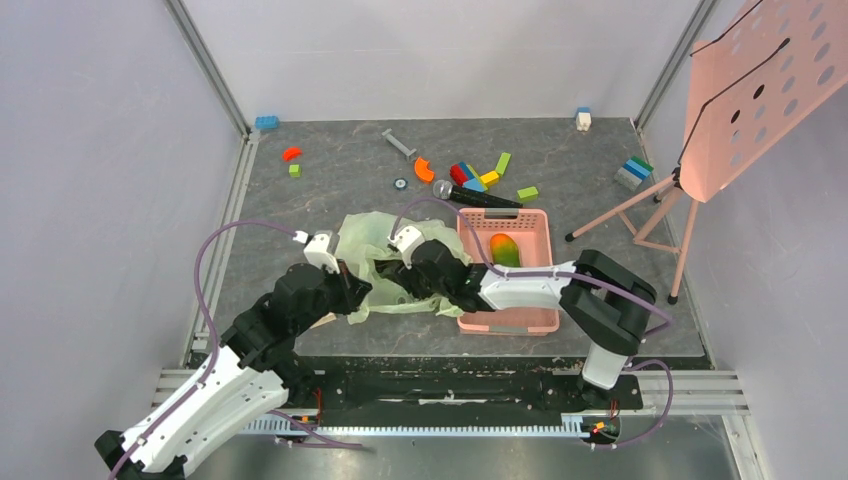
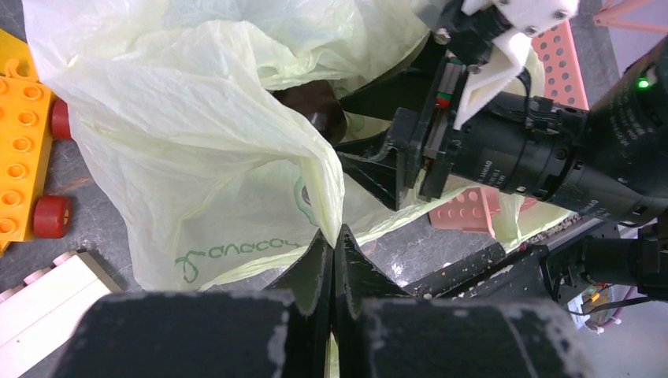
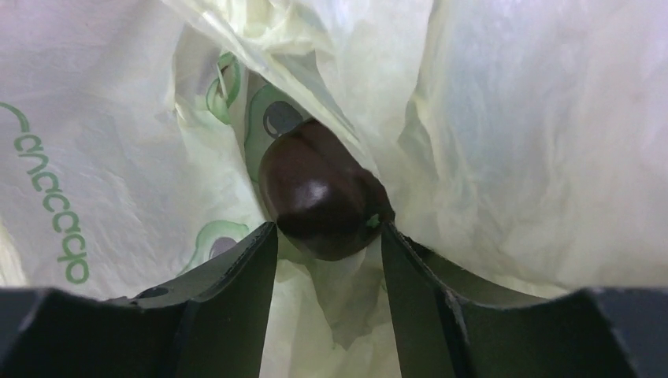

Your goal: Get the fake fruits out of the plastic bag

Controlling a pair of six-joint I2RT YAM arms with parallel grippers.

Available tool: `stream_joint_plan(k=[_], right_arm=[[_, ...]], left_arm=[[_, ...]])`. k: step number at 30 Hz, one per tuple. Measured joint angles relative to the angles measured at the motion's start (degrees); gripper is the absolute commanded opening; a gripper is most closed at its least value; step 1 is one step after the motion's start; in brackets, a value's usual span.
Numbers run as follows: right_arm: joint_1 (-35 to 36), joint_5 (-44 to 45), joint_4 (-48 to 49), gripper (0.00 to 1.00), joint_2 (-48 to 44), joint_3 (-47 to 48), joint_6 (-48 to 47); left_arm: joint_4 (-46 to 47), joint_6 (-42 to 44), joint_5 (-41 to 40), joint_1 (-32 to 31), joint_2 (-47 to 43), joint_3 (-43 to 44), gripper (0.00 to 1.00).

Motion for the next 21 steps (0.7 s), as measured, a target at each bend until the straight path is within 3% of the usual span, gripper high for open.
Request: stream_joint_plan(k=[11,16,21], right_arm=[[0.0,-1.07,0.98,0.53,-10.99,-2.8,-1.75],[0.0,-1.46,1.36,0.74,-13.18,-2.93,-1.9],[-0.31,-1.05,0.72,0.79,-10.67,-1.88,-0.42]], left_arm=[[0.04,0.0,-0.09,0.0,-0.15,-0.07,0.02],[0.02,0.0,-0.22,0.0,-0.13,-0.07,0.02],[0.04,0.0,-0.22,0.0,-0.11,-0.07,0.02]])
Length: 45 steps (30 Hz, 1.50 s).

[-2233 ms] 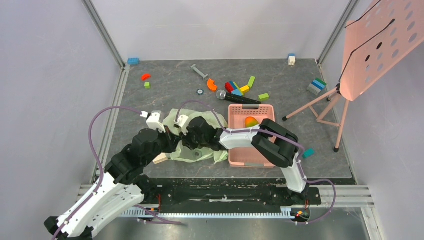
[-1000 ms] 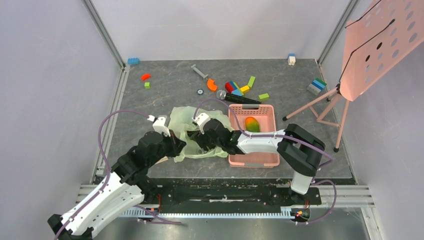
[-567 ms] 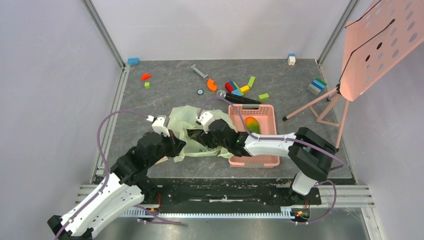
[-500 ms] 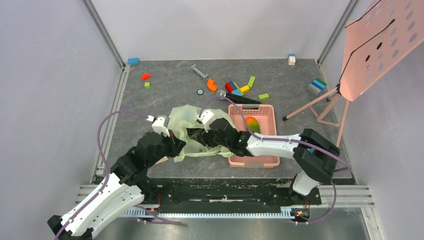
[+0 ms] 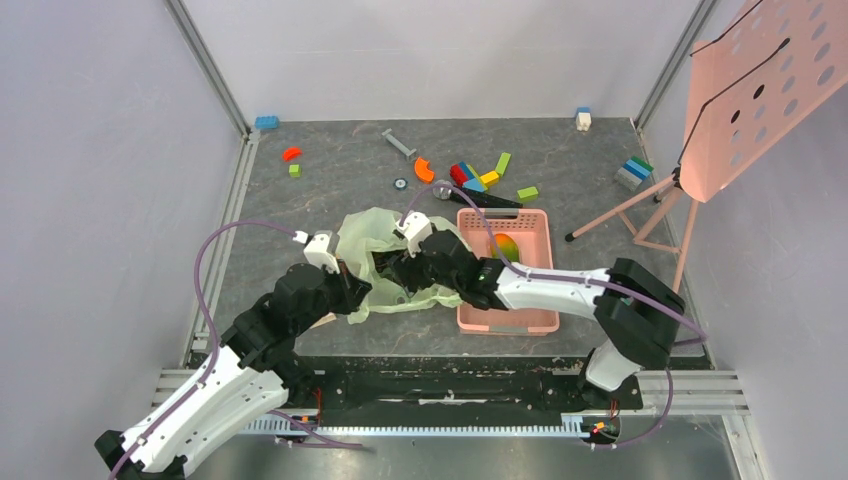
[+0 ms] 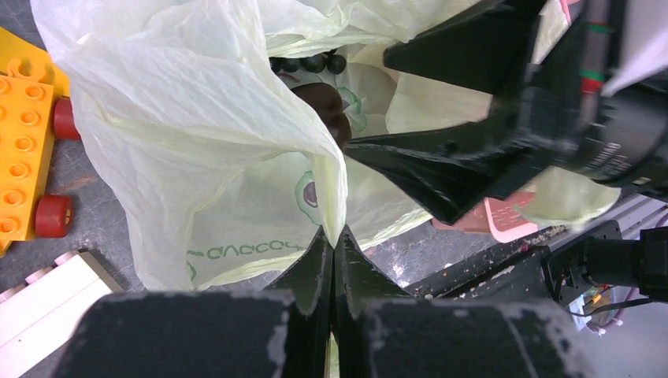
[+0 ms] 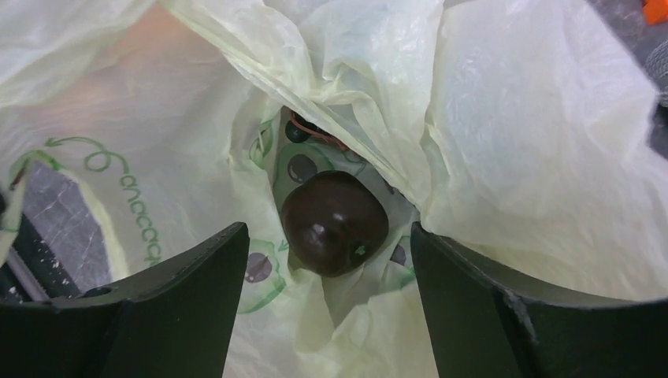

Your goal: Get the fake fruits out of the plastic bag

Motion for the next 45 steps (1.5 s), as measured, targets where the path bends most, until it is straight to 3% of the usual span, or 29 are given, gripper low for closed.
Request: stream_joint_plan(k=[13,17,23,27,33,45], right_arm=[[-2.08,2.47,-1.53,0.83,13.73,7.32,7.98],[-2.4,3.1,-1.79,0.77,16.06,8.48,9.29],[-2.43,3.54,-2.1,0.54,17.38,8.68,10.14],[-2.43,3.67,-1.88,0.49,17.33,8.63,9.94],[-2.43,2.99,-1.64,0.46,14.6,7.06,8.98],[-2.43,-5.92,-1.77,0.45,-2.6,4.85,5.9]], left_arm=[[0.76,0.0,0.02,0.0,0.42,-0.44,0.02],[0.79,0.0,0.02,0.0,0.44,-0.48,0.02],[0.81,0.0,0.0,0.0,0.46,-0.68,0.02],[0.81,0.0,0.0,0.0,0.46,-0.7,0.02],[0.81,0.0,0.0,0.0,0.46,-0.74,0.02],[0.81,0.02,-0.22,0.0,0.46,-0.76,0.02]])
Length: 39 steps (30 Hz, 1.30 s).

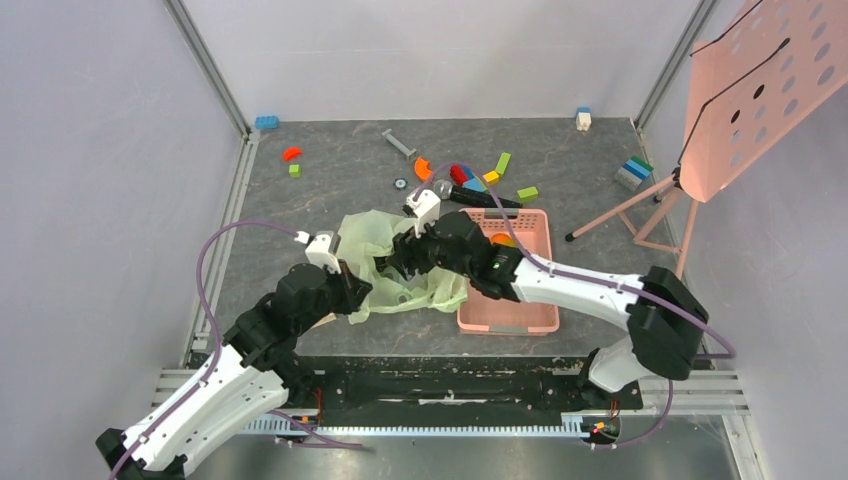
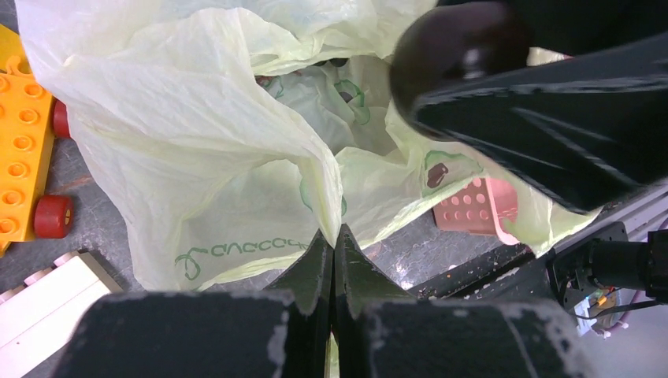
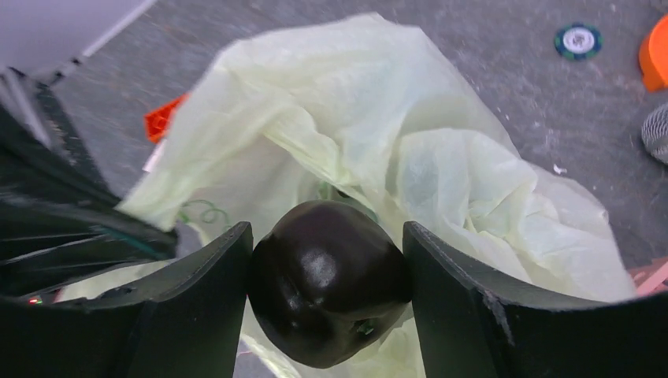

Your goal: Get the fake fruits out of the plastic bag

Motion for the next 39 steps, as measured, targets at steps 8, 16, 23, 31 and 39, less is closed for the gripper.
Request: stream_joint_plan(k=[8,16,23,31,39], right_arm=[[-0.07,-3.58,-2.99,0.43,-10.12,-0.44,-0.39],[-5.86,1.36,-11.02,0.4,-21.81,-1.31,-1.29],[-14.97,10.71,-17.81,0.38,-28.15,-8.98,-2.51],[-16.2,13.9,-21.51,0.37,-24.11,-15.04,-2.38],[-16.31,8.94,-15.65,0.38,-18.62,-20.35,-1.11]], left_arm=[[0.09,0.15,0.0,0.0,0.0,0.0,0.02],[1.11,1.09,0.17,0.0,0.5,0.02,0.02],[1.2,1.16,-0.02,0.0,2.01,0.04,0.05],[-1.46,1.05,-3.48,0.0,2.34,1.38,0.02],[-1.79,0.0,-5.33,0.0,-0.98,1.38,0.03]])
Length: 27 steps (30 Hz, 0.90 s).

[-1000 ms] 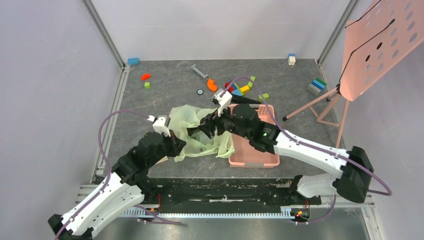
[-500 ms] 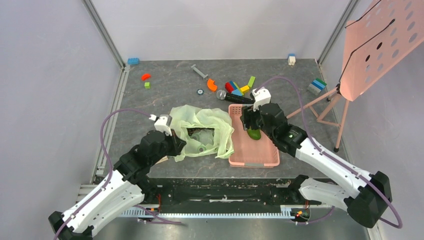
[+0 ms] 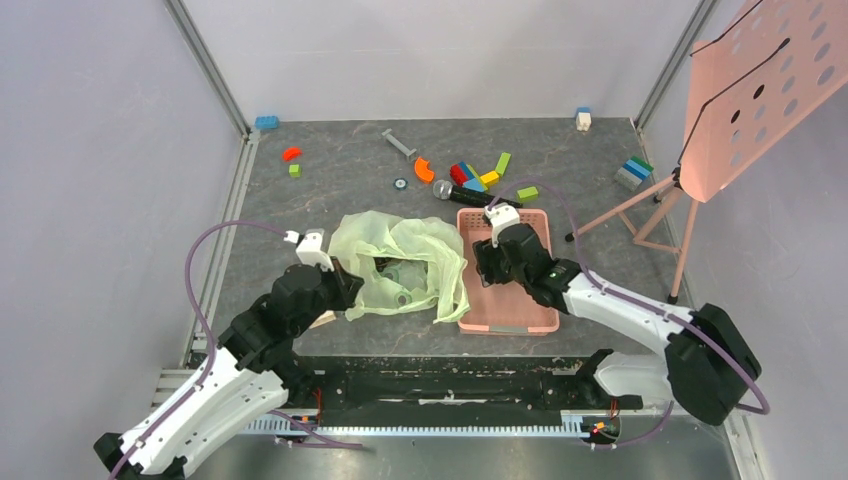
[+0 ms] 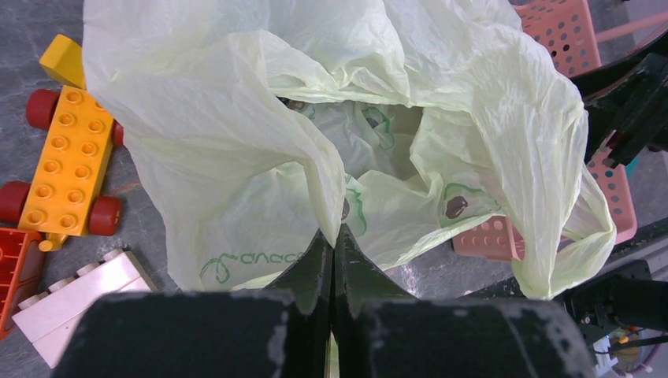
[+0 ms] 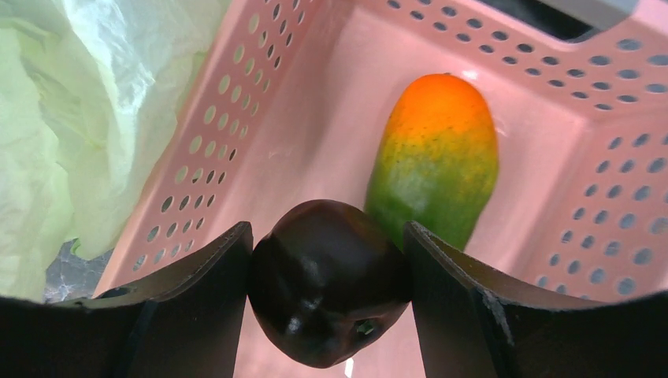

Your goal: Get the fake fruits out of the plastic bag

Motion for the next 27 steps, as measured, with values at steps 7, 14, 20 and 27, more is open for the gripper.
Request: stream_joint_plan(k=[7,14,20,27], right_arm=[[-0.04,-1.99,5.46,0.53,5.11,-2.38,0.66],[-0.13,-0.42,6.4,0.8,5.84,-2.78,0.63],[-0.15,1.99,2.56,0.86,2.91,-1.55,-0.39],[-0.13,1.77,-1.49,0.54,-3.8,4.94,-3.91]], left_arm=[[-1.9,0.02,-1.9,0.0,-0.22,0.11,0.02],[-2.54,0.02,-1.99,0.0,0.37,0.26,0.02],[-2.51,0.04,-1.75,0.0,0.7,0.26,0.02],[-2.43,0.04,-0.44,0.0,0.94,0.26,0.02]])
